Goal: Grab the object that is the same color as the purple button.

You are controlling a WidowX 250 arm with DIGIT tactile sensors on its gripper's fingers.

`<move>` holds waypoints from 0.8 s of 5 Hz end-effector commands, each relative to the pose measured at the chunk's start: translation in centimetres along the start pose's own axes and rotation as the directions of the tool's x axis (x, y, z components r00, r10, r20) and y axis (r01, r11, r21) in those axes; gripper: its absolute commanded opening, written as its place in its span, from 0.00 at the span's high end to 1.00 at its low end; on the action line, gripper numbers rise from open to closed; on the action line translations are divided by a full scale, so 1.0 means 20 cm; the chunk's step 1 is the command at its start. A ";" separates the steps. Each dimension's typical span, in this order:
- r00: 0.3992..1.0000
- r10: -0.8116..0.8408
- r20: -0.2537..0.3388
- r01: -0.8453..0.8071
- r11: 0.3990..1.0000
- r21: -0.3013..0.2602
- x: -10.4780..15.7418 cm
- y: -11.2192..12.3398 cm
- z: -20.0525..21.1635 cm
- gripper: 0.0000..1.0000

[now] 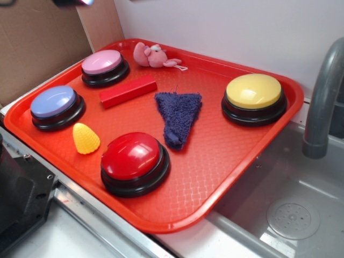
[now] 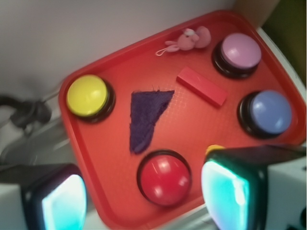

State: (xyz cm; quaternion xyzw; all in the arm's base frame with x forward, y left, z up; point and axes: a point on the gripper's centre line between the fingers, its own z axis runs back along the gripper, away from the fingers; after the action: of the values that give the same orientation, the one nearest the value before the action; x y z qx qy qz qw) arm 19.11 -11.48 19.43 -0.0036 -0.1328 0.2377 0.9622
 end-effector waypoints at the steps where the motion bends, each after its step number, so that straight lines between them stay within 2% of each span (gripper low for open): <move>1: 0.998 0.064 -0.031 -0.064 0.998 -0.012 0.10 -0.05 -0.34 0.00; 3: 0.997 -0.029 -0.071 0.030 0.999 0.011 0.13 0.06 -0.61 0.00; 4: 0.992 -0.066 -0.110 0.067 0.998 0.000 0.11 0.05 -0.72 0.00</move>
State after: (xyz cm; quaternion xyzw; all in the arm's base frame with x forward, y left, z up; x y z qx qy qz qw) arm 23.33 -9.30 5.50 -0.0025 -0.0664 0.2071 0.9761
